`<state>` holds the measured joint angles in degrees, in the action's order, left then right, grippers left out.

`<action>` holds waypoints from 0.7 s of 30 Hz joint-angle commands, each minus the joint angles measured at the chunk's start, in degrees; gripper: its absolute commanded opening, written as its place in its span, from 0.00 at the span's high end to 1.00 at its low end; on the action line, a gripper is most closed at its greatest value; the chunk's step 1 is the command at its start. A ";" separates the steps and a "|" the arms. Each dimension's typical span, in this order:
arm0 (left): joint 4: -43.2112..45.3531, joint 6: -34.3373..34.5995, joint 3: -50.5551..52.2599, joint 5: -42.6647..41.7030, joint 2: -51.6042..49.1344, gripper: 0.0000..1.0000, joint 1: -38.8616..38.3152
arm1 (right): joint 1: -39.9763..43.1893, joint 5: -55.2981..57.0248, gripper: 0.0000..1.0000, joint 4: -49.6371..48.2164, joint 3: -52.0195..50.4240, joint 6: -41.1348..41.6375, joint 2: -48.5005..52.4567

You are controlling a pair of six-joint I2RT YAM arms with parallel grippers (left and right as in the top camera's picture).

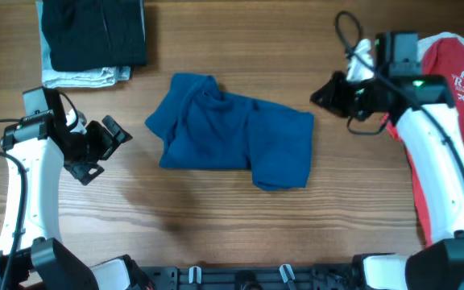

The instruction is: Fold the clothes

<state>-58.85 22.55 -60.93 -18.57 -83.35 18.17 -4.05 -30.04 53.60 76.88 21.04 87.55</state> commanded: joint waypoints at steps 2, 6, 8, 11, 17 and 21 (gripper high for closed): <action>-0.15 -1.14 0.28 -0.72 0.46 0.00 0.42 | -7.13 -2.75 0.96 -6.82 -12.94 0.52 2.64; -0.20 -1.14 0.28 -0.72 0.46 0.00 0.42 | -9.92 -10.69 0.96 -25.70 -27.52 6.75 4.17; -0.39 -1.14 0.28 -0.72 0.46 0.00 0.42 | -9.92 -9.86 0.96 -29.00 -31.63 9.25 6.32; -0.42 -1.14 0.28 -0.72 0.46 0.00 0.42 | -9.90 -7.13 0.95 -31.02 -35.43 11.63 10.32; -0.83 -1.16 0.28 -0.70 0.46 0.00 0.42 | -3.93 1.16 0.96 -29.33 -34.75 11.67 13.75; -1.01 -1.16 0.28 -0.72 0.46 0.00 0.42 | 0.11 0.44 0.86 -27.19 -29.00 11.28 5.88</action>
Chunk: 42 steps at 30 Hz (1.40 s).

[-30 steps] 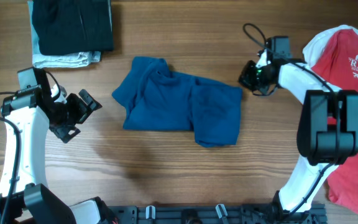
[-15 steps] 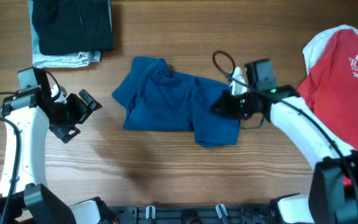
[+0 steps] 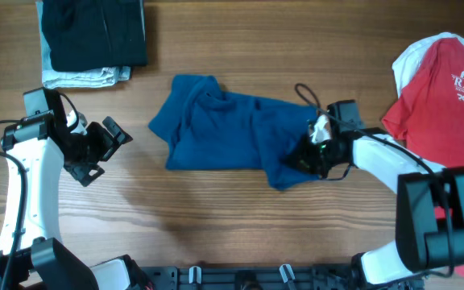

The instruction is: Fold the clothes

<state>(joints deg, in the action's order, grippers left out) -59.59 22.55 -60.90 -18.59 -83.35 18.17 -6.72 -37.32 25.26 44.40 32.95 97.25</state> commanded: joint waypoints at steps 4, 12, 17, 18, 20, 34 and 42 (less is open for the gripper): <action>-0.48 -1.60 0.26 -0.70 0.46 0.00 -1.18 | 5.05 7.61 0.78 2.95 9.29 -0.66 -8.13; 7.41 -4.22 2.64 -0.70 -3.02 0.00 -12.74 | 4.92 -5.73 0.60 5.35 11.06 -8.76 -10.97; 23.15 -10.75 3.10 -3.93 -11.89 0.00 -13.94 | 4.35 -5.84 0.60 8.09 11.04 -11.19 -10.99; 27.52 -12.31 3.10 -4.37 -13.07 0.00 -13.94 | 3.80 -5.84 0.60 8.74 11.04 -12.07 -10.99; 33.77 -14.88 3.10 -6.60 -14.16 0.00 -13.94 | 2.38 -5.73 0.60 8.85 11.02 -12.20 -10.97; 45.31 -16.52 3.10 -16.55 -25.42 0.00 -15.26 | 0.57 -3.43 0.60 9.81 10.99 -11.96 -10.97; 33.03 -22.38 3.13 -10.10 -25.44 0.09 -24.22 | 0.57 -3.41 0.60 10.43 10.99 -12.00 -10.97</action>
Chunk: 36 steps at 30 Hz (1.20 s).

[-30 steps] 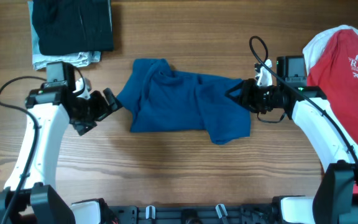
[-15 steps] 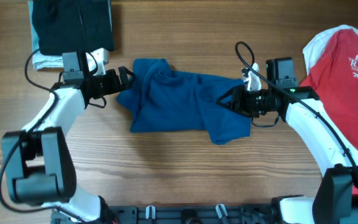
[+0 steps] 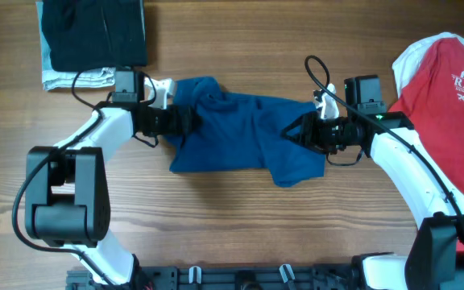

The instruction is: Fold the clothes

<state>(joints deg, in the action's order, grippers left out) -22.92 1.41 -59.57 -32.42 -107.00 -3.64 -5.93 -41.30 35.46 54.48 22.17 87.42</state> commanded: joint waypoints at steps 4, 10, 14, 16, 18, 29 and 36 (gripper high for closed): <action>-7.65 -0.98 1.79 9.73 -1.79 0.56 -3.26 | -0.22 1.01 0.60 1.33 0.92 -2.23 -1.14; -12.55 10.49 1.77 17.35 -1.75 0.96 -3.21 | -0.52 5.42 0.72 0.55 0.92 0.90 -1.11; -13.33 12.57 1.77 17.31 -1.64 0.95 -3.23 | -8.00 16.50 0.85 1.27 0.92 -0.28 -1.11; -13.31 12.57 1.77 17.31 -1.64 0.92 -3.23 | -15.52 25.97 0.57 -1.88 0.92 -1.14 -1.11; -13.33 12.57 1.77 17.31 -1.64 0.91 -3.23 | -20.94 36.04 0.51 -4.74 0.94 -1.16 -1.03; -13.35 12.59 1.77 17.27 -1.64 0.88 -3.23 | -25.62 47.06 0.50 -14.16 6.88 -8.59 11.56; -12.50 12.59 1.77 17.05 -1.64 0.87 -3.23 | -28.57 50.31 0.50 -12.85 6.88 -8.11 16.52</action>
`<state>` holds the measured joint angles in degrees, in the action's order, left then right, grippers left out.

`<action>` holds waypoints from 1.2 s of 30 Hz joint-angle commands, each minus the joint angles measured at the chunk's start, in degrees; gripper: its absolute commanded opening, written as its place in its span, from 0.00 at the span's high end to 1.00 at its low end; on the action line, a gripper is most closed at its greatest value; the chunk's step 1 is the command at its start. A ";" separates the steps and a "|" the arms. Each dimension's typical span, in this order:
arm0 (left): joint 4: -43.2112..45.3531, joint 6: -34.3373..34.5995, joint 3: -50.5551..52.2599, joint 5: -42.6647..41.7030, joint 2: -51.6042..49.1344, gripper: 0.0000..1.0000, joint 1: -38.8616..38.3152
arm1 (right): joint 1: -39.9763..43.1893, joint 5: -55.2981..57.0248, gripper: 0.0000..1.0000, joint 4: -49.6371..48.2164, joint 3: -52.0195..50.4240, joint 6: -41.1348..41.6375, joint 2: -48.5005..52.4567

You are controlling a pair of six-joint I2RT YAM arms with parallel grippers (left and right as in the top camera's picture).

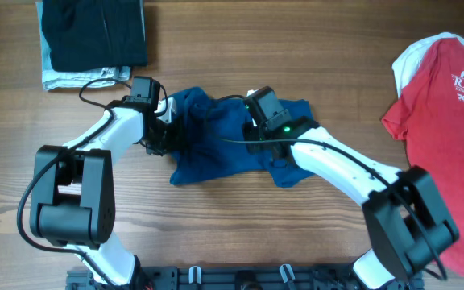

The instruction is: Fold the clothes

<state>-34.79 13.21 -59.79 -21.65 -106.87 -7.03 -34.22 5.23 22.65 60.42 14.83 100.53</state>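
A crumpled blue garment [216, 157] lies at the middle of the wooden table [216, 234]. My left gripper [164, 138] is at the garment's left edge, with its fingertips buried in the cloth. My right arm reaches across the garment from the right. My right gripper [254, 138] sits low over the garment's middle, and its fingers are hidden under the wrist. Whether either gripper holds cloth does not show. A red T-shirt [449, 97] with white sleeves and white print lies spread at the right edge.
A stack of folded clothes [91, 36], dark on top with a light piece [79, 78] underneath, sits at the back left corner. Black cables loop off both wrists above the blue garment.
My right gripper has moved from the blue garment's right edge to over its middle. The left gripper has shifted slightly down along the left edge. The garment is a little narrower and more bunched.
Both grippers first hung clear of the blue garment, left and right of it. Then the right gripper was down at the garment's lower right corner. Then both were at its left and right edges. Now the right gripper is over the middle.
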 commanded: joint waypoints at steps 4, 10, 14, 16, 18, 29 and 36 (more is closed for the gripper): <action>-0.63 0.79 1.99 6.25 -1.77 0.87 0.15 | -0.28 7.06 0.51 -1.25 0.94 -1.40 5.68; -0.63 0.79 1.99 6.27 -1.77 0.86 0.15 | -0.28 8.70 0.86 -5.38 1.09 -0.09 5.77; -0.66 0.79 1.99 6.25 -1.77 0.86 0.15 | -0.26 9.01 0.96 -8.13 1.09 1.77 5.79; -1.07 0.76 1.99 6.08 -1.77 0.86 0.15 | -0.26 9.94 0.96 -10.47 1.09 3.48 5.79; -1.44 0.72 1.99 6.12 -1.77 0.87 0.11 | -0.20 11.58 0.96 -12.33 1.36 3.65 5.79; -1.49 0.76 1.99 6.97 -1.79 0.83 0.11 | 1.62 10.10 0.96 -10.86 4.98 3.58 6.86; -1.46 0.76 1.99 6.97 -1.79 0.76 0.11 | 1.62 3.65 0.57 -9.05 5.01 4.26 9.70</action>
<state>-35.22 13.26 -59.81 -21.28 -106.65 -7.03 -32.62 11.25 13.04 64.34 18.04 109.38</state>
